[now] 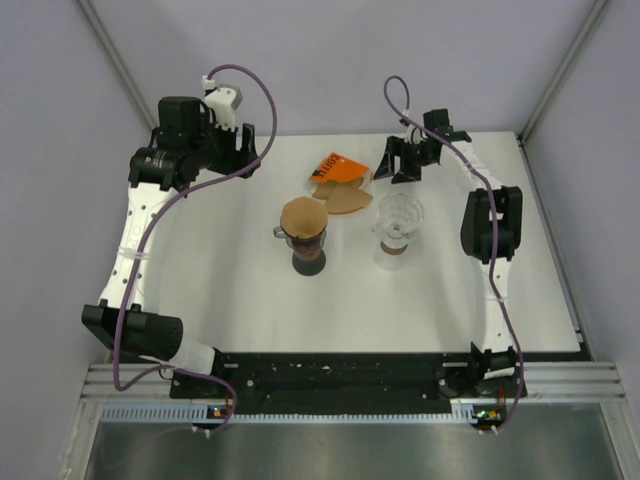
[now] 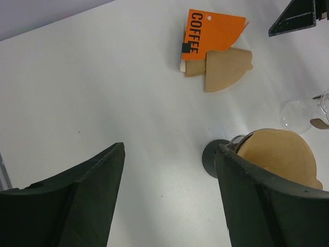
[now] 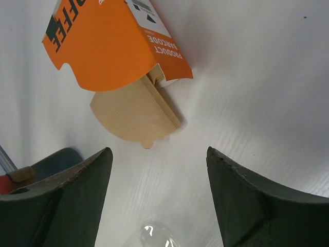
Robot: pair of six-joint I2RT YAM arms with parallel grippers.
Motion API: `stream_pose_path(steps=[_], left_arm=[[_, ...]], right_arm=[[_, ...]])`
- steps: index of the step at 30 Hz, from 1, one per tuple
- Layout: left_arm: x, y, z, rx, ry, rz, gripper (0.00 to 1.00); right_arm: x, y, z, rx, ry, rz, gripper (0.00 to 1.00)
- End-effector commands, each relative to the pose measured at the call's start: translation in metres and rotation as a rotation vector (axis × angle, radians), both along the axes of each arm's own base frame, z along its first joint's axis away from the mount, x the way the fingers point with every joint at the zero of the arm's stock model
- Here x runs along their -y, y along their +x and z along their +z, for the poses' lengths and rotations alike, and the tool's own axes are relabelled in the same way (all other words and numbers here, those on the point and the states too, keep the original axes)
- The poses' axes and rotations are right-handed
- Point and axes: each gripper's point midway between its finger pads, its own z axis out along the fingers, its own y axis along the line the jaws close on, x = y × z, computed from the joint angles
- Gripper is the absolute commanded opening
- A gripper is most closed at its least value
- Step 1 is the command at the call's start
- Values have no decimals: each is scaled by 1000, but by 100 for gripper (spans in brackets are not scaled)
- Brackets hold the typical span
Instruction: Place the coffee filter in the dripper
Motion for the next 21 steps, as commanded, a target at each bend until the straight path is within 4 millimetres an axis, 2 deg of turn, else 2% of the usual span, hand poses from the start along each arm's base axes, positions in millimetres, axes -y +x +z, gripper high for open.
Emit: stream_pose_path(steps=[1, 7, 11, 21], left_arm=[[4, -1, 7, 24, -41, -21, 76], [3, -2, 8, 25, -49, -17, 76], [3, -3, 9, 25, -55, -18, 76], [1, -4, 9, 26, -59, -15, 75]], right_arm=[[-8, -5, 6, 20, -5, 38, 74], [-12, -22, -17, -158, 34, -61, 73], [-24, -30, -20, -193, 121, -87, 72], [-43, -26, -28, -225, 257, -191, 68]])
